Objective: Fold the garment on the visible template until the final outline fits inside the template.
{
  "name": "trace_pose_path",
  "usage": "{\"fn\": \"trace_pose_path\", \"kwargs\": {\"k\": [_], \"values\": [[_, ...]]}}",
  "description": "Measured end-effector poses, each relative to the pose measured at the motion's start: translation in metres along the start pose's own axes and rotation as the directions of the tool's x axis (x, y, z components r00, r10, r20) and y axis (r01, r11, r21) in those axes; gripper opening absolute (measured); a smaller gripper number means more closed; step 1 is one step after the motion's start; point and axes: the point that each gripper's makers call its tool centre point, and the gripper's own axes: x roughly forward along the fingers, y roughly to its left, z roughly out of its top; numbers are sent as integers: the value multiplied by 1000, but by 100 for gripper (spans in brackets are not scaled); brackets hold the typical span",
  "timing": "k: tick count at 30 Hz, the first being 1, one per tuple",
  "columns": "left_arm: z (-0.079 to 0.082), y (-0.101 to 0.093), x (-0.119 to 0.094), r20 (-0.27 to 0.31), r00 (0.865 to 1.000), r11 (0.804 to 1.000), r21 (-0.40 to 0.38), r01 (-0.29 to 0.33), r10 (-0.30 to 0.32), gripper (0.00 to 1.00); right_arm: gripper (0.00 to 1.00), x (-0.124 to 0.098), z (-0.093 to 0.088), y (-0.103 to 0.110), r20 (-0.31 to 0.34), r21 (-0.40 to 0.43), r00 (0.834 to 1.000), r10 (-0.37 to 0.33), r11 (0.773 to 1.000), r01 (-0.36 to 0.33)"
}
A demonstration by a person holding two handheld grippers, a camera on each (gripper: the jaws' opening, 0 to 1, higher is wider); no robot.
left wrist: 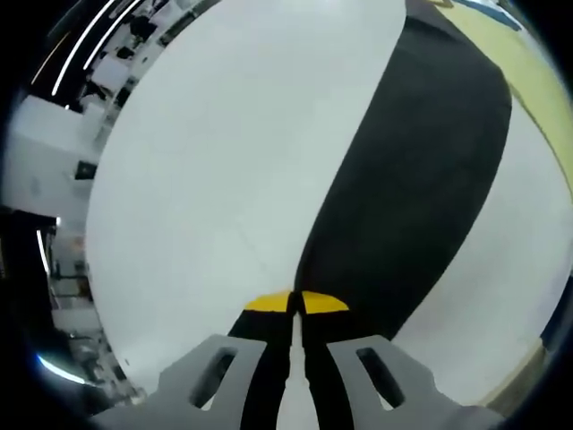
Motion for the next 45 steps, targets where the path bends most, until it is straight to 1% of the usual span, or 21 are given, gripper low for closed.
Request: {"fn": "trace_pose_path", "kwargs": {"k": [2,5,8,14,17,23,26,28,32,36,38,41,42,43,45], "values": [[0,0,1,-1,1000,1000,15,-1,1,0,99,0,-1,0,-1,5,1000,-2,1000,2],[0,2,0,4,1000,1000,8,-4,4,1,99,0,-1,-1,2,4,1000,-4,1000,4],[0,8,-1,17,999,1000,4,-28,28,7,99,1,1,-1,8,1,1000,0,1000,0],[-3,16,-5,38,998,999,-30,-43,44,25,99,3,3,0,15,-4,1000,8,1000,-8],[-6,17,-11,50,997,997,-48,-63,66,35,99,3,4,1,25,-5,1000,11,1000,-11],[-7,19,-21,73,994,994,-79,-80,86,53,99,4,5,0,38,-13,999,18,1000,-17],[-3,21,-26,99,990,991,-99,-89,99,58,99,4,6,0,47,-12,999,21,1000,-21],[-2,20,-30,104,990,990,-111,-85,97,61,99,4,6,0,52,-15,998,26,1000,-25],[2,22,-40,125,986,988,-114,-100,114,66,100,5,6,-1,57,-18,998,32,999,-31],[5,21,-48,132,985,988,-128,-90,107,71,100,6,7,-2,67,-18,997,37,999,-36],[7,21,-54,140,984,987,-125,-97,114,75,100,6,8,-3,71,-26,997,42,999,-41],[12,22,-61,157,980,988,-114,-108,125,76,100,7,10,-3,79,-28,996,47,999,-45],[14,22,-64,169,978,988,-119,-103,122,77,100,7,9,-3,80,-29,996,48,999,-46],[19,19,-66,200,974,986,-149,-79,108,79,100,8,10,-3,80,-30,995,51,998,-48],[21,17,-70,218,971,983,-171,-62,100,85,100,8,10,-2,84,-33,995,59,998,-56]]}}
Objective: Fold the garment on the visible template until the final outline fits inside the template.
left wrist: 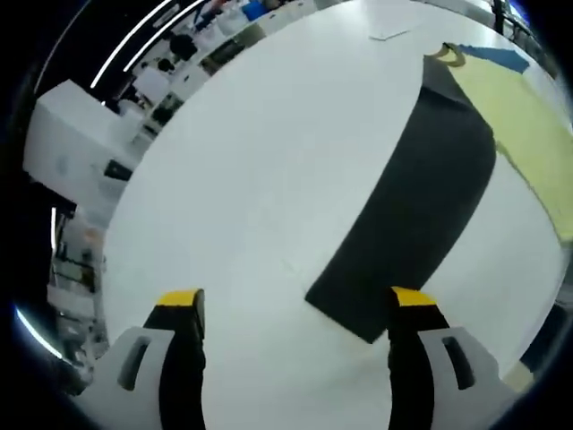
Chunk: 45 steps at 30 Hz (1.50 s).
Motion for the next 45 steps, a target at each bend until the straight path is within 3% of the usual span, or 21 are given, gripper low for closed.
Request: {"fn": "trace_pose_path", "kwargs": {"k": [10,18,27,32,36,41,45], "values": [[10,-1,-20,54,998,1000,-7,-10,11,92,100,7,2,2,14,-9,999,40,999,-40],[9,-8,-35,75,997,1000,0,-12,12,99,100,12,3,2,25,-13,998,61,998,-60],[4,-25,-48,106,994,999,-17,29,-27,100,100,19,2,1,22,-25,996,90,996,-90],[13,-36,-58,175,983,997,-36,65,-58,100,100,22,2,2,20,-37,994,104,994,-103],[17,-45,-64,196,978,996,-45,79,-69,100,100,24,1,3,12,-41,993,116,993,-115],[26,-61,-77,250,963,993,-32,111,-100,100,100,28,1,1,-1,-50,992,124,991,-124],[23,-64,-78,244,963,991,-41,125,-111,100,100,30,3,2,3,-52,992,126,991,-126]]}}
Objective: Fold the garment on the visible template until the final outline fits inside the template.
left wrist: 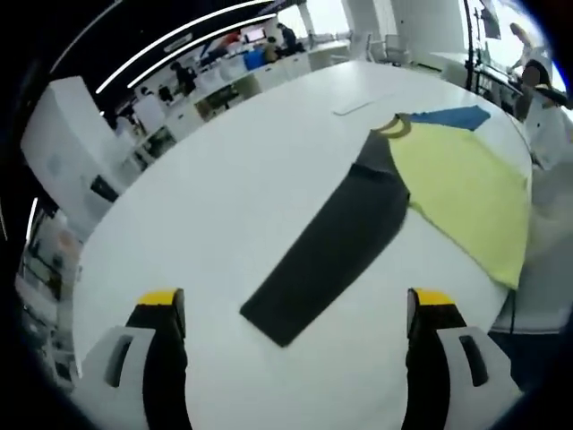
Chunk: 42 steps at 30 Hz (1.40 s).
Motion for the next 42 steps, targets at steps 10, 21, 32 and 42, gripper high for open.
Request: {"fn": "trace_pose_path", "kwargs": {"k": [10,21,32,42], "values": [[14,-17,-15,86,995,998,-26,58,-55,100,100,0,-2,-4,1,16,1000,-8,1000,8],[50,-58,-42,239,961,988,-30,153,-142,100,100,3,1,-6,3,15,1000,-22,1000,22],[48,-89,-58,243,962,992,31,122,-125,100,100,0,1,-5,-4,14,1000,-23,1000,23],[57,-112,-81,312,936,986,12,165,-161,100,100,3,-1,-3,-13,12,1000,-11,1000,11]]}}
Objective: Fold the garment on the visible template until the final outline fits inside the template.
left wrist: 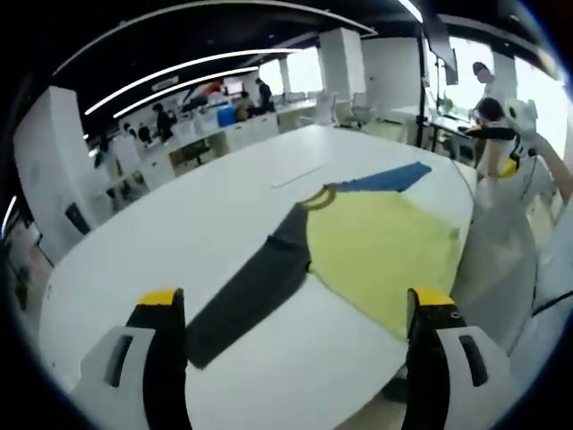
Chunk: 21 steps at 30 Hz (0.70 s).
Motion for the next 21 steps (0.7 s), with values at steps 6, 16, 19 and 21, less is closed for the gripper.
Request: {"fn": "trace_pose_path", "kwargs": {"k": [6,16,19,21], "values": [[17,-20,1,56,996,997,1,75,-75,100,100,0,2,-2,7,-5,1000,-5,1000,5],[23,-30,11,57,992,994,5,109,-109,100,100,-3,-3,-6,7,15,1000,-29,999,28],[21,-32,12,41,993,994,10,109,-109,100,100,-3,-4,-6,-2,20,999,-33,999,33],[21,-36,12,42,992,993,16,117,-118,100,100,-3,-5,-6,-7,18,1000,-30,999,30]]}}
